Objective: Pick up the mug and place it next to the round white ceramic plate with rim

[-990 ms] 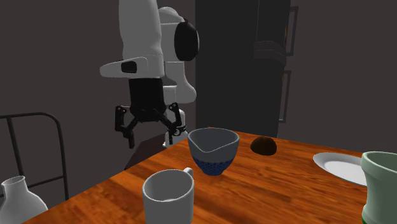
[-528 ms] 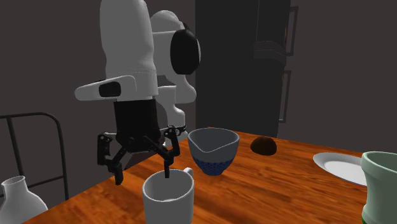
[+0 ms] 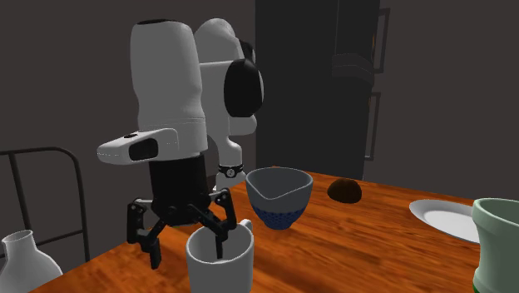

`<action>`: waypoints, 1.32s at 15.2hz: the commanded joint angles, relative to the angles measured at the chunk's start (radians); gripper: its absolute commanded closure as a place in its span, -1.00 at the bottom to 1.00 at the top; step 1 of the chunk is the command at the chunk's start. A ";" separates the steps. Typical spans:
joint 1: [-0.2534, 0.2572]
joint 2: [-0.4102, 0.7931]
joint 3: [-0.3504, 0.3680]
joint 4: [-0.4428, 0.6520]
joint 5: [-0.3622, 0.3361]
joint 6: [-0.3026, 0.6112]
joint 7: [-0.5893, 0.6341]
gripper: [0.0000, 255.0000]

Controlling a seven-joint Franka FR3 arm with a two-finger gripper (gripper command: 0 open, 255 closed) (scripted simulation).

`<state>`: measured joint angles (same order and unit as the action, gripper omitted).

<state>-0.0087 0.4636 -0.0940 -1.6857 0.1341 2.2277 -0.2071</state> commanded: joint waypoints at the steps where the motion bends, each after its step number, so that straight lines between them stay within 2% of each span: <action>1: 0.002 0.007 0.001 -0.001 0.001 0.008 0.002 -1.00; 7: 0.002 0.007 0.001 -0.001 0.001 0.008 0.002 -1.00; 8: 0.002 0.007 0.001 -0.001 0.001 0.008 0.002 1.00; 17: 0.002 0.006 0.001 -0.001 0.001 0.008 0.002 1.00; 20: 0.003 -0.012 -0.001 0.013 -0.003 -0.024 0.006 1.00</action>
<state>-0.0060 0.4581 -0.0941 -1.6750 0.1317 2.2123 -0.2017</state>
